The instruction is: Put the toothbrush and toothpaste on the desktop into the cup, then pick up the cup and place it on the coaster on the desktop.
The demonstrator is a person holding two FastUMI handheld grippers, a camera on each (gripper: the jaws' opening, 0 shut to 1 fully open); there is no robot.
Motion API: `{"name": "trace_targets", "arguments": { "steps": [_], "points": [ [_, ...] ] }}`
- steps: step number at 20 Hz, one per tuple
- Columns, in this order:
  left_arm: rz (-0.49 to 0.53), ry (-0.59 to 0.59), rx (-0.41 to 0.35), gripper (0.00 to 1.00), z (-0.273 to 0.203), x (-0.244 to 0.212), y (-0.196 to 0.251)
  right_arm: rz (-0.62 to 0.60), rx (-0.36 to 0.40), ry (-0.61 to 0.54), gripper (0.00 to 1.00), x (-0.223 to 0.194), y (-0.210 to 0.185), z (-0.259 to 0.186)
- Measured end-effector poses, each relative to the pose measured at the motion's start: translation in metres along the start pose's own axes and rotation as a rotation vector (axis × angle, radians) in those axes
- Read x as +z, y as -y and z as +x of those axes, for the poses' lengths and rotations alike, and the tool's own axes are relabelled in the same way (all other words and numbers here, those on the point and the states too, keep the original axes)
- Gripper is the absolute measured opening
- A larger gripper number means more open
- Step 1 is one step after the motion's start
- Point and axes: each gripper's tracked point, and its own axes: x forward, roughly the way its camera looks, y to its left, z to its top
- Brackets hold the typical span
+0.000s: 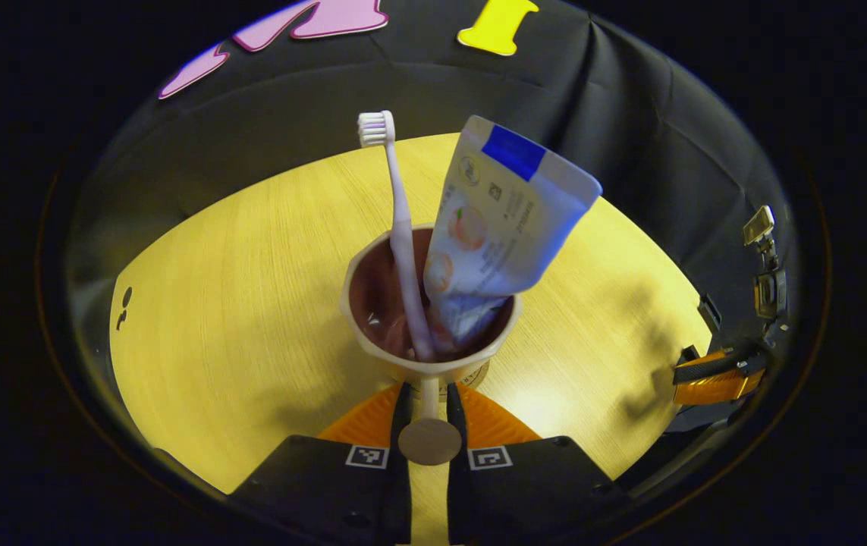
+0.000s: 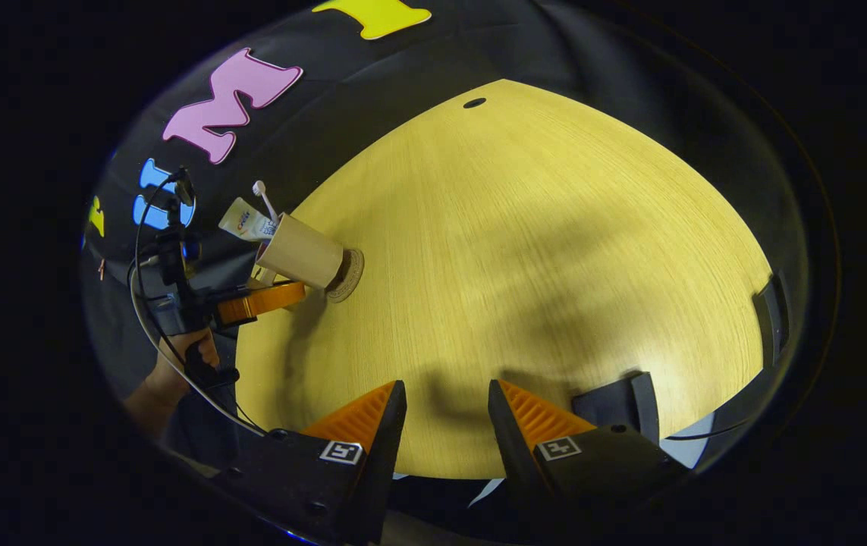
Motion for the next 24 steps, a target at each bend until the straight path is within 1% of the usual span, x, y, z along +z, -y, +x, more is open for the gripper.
{"name": "trace_targets", "arguments": {
  "steps": [1,2,9,10,11,14,15,17,19,20,21,24],
  "points": [
    [0.001,-0.004,0.000,0.19,0.001,-0.001,0.002,0.004,-0.003,0.000,0.68,0.000,0.002,-0.001],
    [0.005,-0.007,0.001,0.23,0.003,-0.001,0.003,0.006,-0.006,-0.002,0.68,-0.001,0.002,-0.001],
    [0.032,-0.022,0.013,0.23,0.016,-0.008,0.004,0.012,-0.022,-0.008,0.68,-0.001,0.009,-0.002],
    [0.032,-0.024,0.013,0.28,0.016,-0.009,0.005,0.016,-0.023,-0.009,0.68,-0.002,0.011,-0.003],
    [0.028,-0.025,0.012,0.24,0.016,-0.009,0.004,0.019,-0.023,-0.009,0.68,-0.002,0.013,-0.005],
    [0.032,-0.040,0.014,0.28,0.016,-0.012,0.006,0.016,-0.019,-0.010,0.68,0.002,0.009,-0.002],
    [0.037,-0.031,0.009,0.31,0.015,-0.010,0.007,0.011,-0.017,-0.011,0.68,0.001,0.006,0.001],
    [0.037,-0.020,-0.006,0.40,0.012,-0.008,0.011,0.000,-0.010,-0.013,0.68,-0.001,0.001,0.003],
    [0.039,-0.013,-0.009,0.70,0.010,-0.009,0.012,-0.016,-0.009,-0.012,0.68,-0.001,-0.003,0.005],
    [0.036,-0.011,-0.014,0.77,0.008,-0.010,0.013,-0.021,-0.008,-0.010,0.68,0.001,-0.007,0.006],
    [0.030,-0.010,-0.018,0.89,0.006,-0.011,0.012,-0.024,-0.007,-0.008,0.68,0.003,-0.010,0.006],
    [0.009,0.002,-0.020,0.90,-0.005,-0.013,0.008,-0.027,0.004,0.003,0.68,0.006,-0.021,0.007]
  ]
}}
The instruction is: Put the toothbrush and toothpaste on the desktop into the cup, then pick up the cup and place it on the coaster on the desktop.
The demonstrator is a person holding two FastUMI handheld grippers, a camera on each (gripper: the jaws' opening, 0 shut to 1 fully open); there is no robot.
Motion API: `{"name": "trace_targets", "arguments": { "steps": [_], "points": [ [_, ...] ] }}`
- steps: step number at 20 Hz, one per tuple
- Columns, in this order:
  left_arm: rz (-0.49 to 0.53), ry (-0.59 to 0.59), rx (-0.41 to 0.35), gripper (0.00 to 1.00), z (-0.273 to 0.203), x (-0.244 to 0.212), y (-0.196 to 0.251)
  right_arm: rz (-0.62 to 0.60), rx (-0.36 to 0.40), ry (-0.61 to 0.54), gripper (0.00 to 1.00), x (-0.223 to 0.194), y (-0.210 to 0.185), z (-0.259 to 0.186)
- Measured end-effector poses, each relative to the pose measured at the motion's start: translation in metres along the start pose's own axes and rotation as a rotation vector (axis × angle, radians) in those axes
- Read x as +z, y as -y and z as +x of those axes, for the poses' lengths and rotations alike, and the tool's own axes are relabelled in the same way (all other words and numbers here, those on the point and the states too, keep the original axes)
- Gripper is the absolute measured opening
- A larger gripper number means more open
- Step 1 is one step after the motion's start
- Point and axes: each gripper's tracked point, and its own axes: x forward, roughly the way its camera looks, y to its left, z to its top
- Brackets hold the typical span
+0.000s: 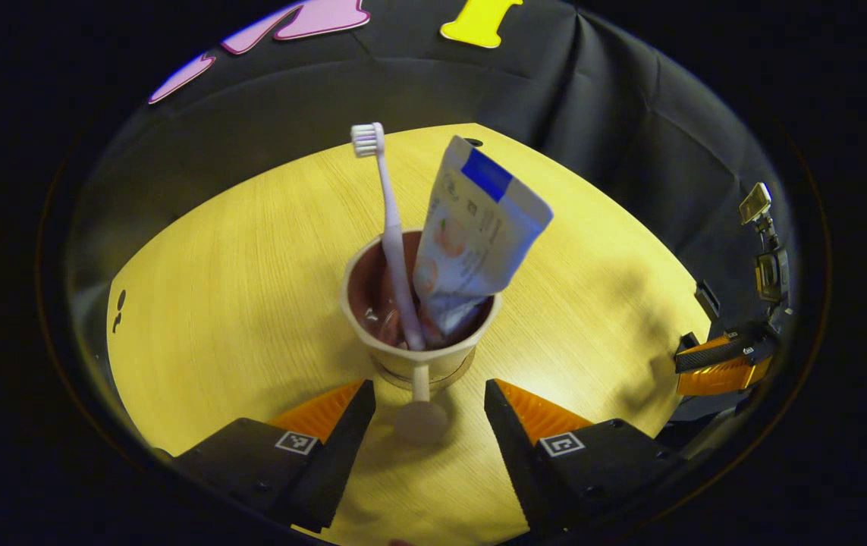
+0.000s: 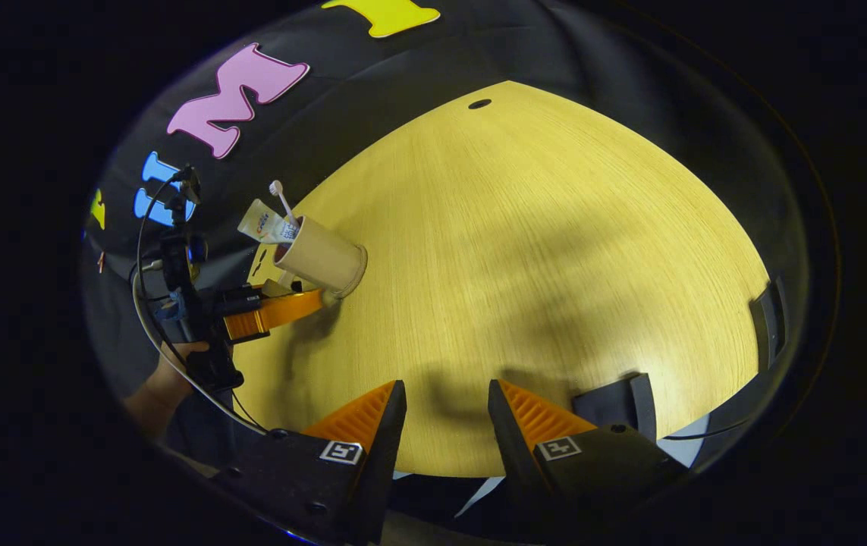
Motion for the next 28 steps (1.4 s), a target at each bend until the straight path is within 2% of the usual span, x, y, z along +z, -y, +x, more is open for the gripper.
{"name": "trace_targets", "arguments": {
  "steps": [4,5,6,11,16,21,28],
  "points": [
    [-0.026,0.013,0.009,0.92,-0.021,-0.006,-0.008,-0.013,0.025,0.010,0.68,0.002,-0.023,0.007],
    [-0.029,0.014,0.014,0.87,-0.027,-0.010,-0.011,-0.020,0.033,0.010,0.68,0.003,-0.033,0.008],
    [-0.032,0.016,0.020,0.92,-0.033,-0.013,-0.013,-0.026,0.043,0.010,0.68,0.002,-0.042,0.009],
    [-0.066,0.033,0.049,0.92,-0.067,-0.033,-0.034,-0.076,0.085,0.006,0.68,0.000,-0.085,0.020],
    [-0.142,0.050,0.075,0.92,-0.102,-0.063,-0.057,-0.099,0.119,-0.005,0.69,-0.006,-0.123,0.029],
    [-0.241,0.074,0.103,0.93,-0.126,-0.091,-0.075,-0.119,0.136,0.007,0.71,-0.006,-0.155,0.036],
    [-0.310,0.110,0.113,0.93,-0.152,-0.117,-0.088,-0.138,0.134,0.026,0.75,-0.008,-0.181,0.037]
  ]
}}
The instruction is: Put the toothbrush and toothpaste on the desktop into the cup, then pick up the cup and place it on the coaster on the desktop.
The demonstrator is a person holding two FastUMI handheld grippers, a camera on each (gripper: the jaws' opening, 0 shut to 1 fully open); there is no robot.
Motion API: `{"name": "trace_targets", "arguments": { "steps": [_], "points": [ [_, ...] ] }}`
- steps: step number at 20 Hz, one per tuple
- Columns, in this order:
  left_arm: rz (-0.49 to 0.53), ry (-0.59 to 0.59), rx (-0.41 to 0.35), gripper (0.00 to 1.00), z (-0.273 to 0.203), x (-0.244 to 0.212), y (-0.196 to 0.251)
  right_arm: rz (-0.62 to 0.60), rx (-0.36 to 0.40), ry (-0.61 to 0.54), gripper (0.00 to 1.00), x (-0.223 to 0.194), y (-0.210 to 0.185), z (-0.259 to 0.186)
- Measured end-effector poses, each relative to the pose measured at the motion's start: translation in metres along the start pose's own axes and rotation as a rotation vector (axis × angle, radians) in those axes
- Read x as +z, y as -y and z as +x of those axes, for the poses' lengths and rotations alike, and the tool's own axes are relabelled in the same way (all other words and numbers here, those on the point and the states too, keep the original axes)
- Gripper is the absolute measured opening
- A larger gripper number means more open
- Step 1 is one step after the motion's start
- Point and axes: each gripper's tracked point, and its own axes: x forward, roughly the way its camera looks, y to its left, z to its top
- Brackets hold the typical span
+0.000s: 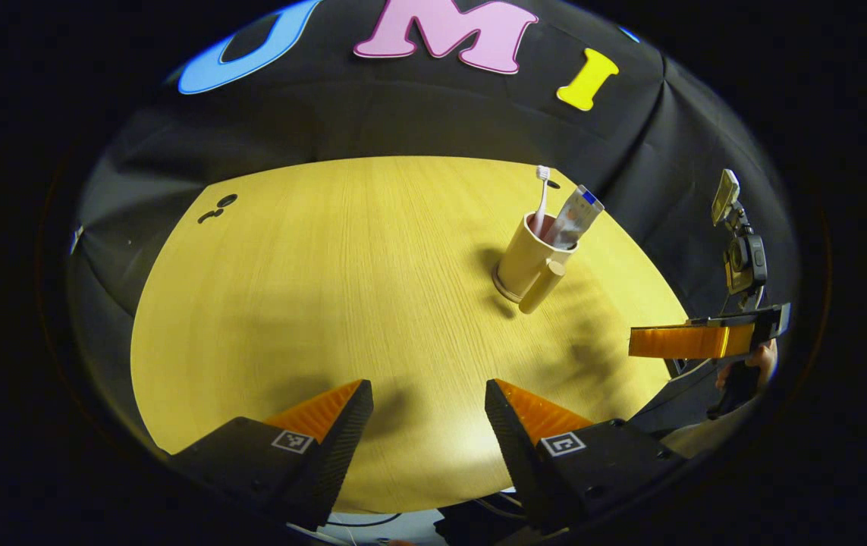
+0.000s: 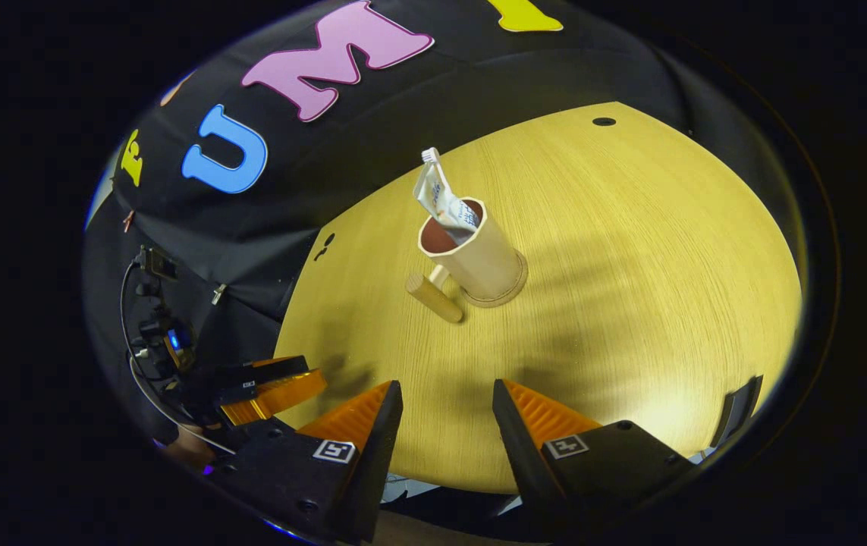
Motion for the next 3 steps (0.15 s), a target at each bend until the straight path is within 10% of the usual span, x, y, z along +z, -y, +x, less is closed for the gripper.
{"name": "trace_targets", "arguments": {
  "steps": [3],
  "points": [
    [-0.027,0.007,-0.006,0.93,-0.0075,-0.0066,-0.0061,-0.008,-0.004,0.006,0.76,-0.0009,-0.0085,0.0014]
  ]
}}
